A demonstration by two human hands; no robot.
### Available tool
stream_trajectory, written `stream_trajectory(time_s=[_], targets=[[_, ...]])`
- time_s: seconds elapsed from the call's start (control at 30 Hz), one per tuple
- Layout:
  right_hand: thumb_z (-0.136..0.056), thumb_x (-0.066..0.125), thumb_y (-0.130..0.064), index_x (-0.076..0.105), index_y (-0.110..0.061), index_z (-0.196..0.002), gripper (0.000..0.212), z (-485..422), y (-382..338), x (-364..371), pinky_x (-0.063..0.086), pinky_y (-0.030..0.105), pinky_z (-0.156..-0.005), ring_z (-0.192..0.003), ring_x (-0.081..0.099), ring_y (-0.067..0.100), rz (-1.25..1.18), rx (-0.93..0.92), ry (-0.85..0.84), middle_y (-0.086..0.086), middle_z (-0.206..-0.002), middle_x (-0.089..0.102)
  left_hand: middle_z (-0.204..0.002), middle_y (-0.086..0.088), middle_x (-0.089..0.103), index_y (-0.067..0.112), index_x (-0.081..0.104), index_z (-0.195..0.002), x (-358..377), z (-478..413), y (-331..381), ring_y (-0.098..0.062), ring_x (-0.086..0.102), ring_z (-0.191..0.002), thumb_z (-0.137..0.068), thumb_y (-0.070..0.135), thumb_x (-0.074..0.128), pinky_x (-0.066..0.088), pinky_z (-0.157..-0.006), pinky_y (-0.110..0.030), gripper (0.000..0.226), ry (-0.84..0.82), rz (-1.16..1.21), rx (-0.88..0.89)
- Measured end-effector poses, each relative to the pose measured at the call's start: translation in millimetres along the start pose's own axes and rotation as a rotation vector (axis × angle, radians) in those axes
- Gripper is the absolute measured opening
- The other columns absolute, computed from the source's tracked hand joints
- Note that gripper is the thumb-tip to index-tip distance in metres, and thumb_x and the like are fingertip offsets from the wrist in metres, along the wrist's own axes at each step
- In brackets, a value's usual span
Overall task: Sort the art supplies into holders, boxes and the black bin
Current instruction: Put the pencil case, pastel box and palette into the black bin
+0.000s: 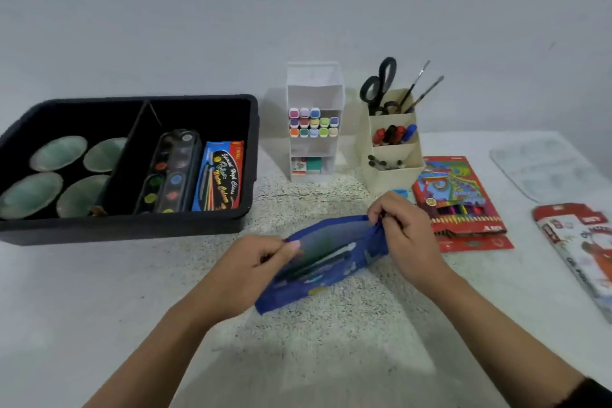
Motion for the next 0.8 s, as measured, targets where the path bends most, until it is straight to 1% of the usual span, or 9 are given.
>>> stream_trajectory(time_s=[0.07, 0.13, 0.2, 0.3, 0.4, 0.47, 0.53, 0.67, 0.8], targets=[[-0.080, 0.039, 0.007, 0.058, -0.014, -0.083, 0.029, 7, 2, -19, 0.038, 0.017, -0.074, -0.084, 0.053, 0.005, 0.083, -0.032, 0.068, -0.001, -0.086, 0.056, -0.105, 0.020, 0.071, 0.030, 0.075, -0.116, 9, -10, 10, 0.008, 0.062, -0.100, -0.095, 0.029, 0.068, 0.047, -0.087, -0.012, 0.022, 0.024, -0.071, 0.058], [-0.088, 0.041, 0.005, 0.059, -0.012, -0.098, 0.027, 14, 2, -39, 0.040, 0.016, -0.076, -0.090, 0.054, 0.005, 0.145, -0.064, 0.153, 0.000, -0.094, 0.057, -0.110, 0.025, 0.065, 0.031, 0.072, -0.121, 19, -20, 18, 0.017, 0.057, -0.104, -0.088, 0.011, 0.074, 0.040, -0.086, -0.003, 0.039, 0.054, -0.077, 0.109], [-0.095, 0.047, -0.001, 0.056, -0.011, -0.105, 0.017, 18, -4, -51, 0.045, 0.023, -0.076, -0.089, 0.057, 0.014, 0.102, -0.118, 0.149, 0.000, -0.095, 0.057, -0.118, 0.022, 0.062, 0.029, 0.069, -0.127, 27, -28, 24, 0.014, 0.056, -0.109, -0.082, -0.002, 0.071, 0.037, -0.087, 0.000, 0.055, 0.068, -0.062, 0.143], [-0.096, 0.058, -0.002, 0.058, -0.009, -0.101, 0.009, 18, -12, -50, 0.050, 0.034, -0.078, -0.091, 0.060, 0.019, 0.072, -0.245, -0.084, 0.000, -0.098, 0.060, -0.129, 0.016, 0.056, 0.030, 0.060, -0.136, 37, -37, 29, 0.007, 0.054, -0.116, -0.080, -0.013, 0.061, 0.041, -0.089, -0.003, 0.071, 0.039, -0.051, 0.143], [-0.094, 0.057, 0.003, 0.064, -0.009, -0.097, 0.015, 20, -7, -31, 0.051, 0.034, -0.084, -0.099, 0.062, 0.015, 0.161, -0.386, -0.377, 0.000, -0.105, 0.064, -0.138, 0.013, 0.051, 0.036, 0.051, -0.141, 45, -44, 27, 0.007, 0.049, -0.126, -0.085, -0.017, 0.057, 0.049, -0.095, -0.013, 0.078, 0.028, -0.049, 0.124], [-0.096, 0.056, -0.002, 0.065, -0.012, -0.103, 0.016, 20, -2, -23, 0.051, 0.034, -0.086, -0.099, 0.062, 0.014, 0.198, -0.397, -0.469, -0.002, -0.106, 0.066, -0.137, 0.015, 0.051, 0.044, 0.049, -0.136, 47, -45, 27, 0.010, 0.046, -0.129, -0.087, -0.020, 0.053, 0.050, -0.095, -0.013, 0.081, 0.024, 0.029, 0.070], [-0.096, 0.058, -0.006, 0.067, -0.012, -0.103, 0.012, 16, 0, -28, 0.052, 0.031, -0.083, -0.094, 0.063, 0.013, 0.161, -0.386, -0.386, -0.003, -0.102, 0.067, -0.135, 0.017, 0.050, 0.050, 0.048, -0.130, 49, -45, 30, 0.007, 0.046, -0.130, -0.089, -0.020, 0.047, 0.048, -0.093, -0.010, 0.082, 0.028, 0.055, 0.042], [-0.091, 0.062, -0.002, 0.067, -0.010, -0.095, 0.010, -6, 18, -59, 0.044, 0.019, -0.072, -0.078, 0.054, 0.006, 0.185, -0.277, 0.019, -0.006, -0.091, 0.063, -0.133, 0.017, 0.047, 0.049, 0.049, -0.128, 52, -47, 33, 0.001, 0.047, -0.124, -0.091, -0.016, 0.042, 0.043, -0.088, -0.006, 0.075, 0.078, 0.015, 0.028], [-0.090, 0.060, -0.005, 0.072, -0.009, -0.106, 0.020, -33, 61, -63, 0.050, 0.035, -0.078, -0.092, 0.062, 0.023, 0.449, -0.077, -0.104, 0.006, -0.107, 0.069, -0.133, 0.015, 0.050, 0.047, 0.062, -0.123, 47, -48, 30, 0.002, 0.046, -0.123, -0.092, -0.016, 0.042, 0.042, -0.094, -0.012, 0.073, 0.184, 0.008, -0.002]])
Point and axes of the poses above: each hand's wrist, its own z-axis away from the middle knuckle, its own x-axis out of the palm, y = z × x, the point moved 3 cm from there along -z, towards the middle knuckle
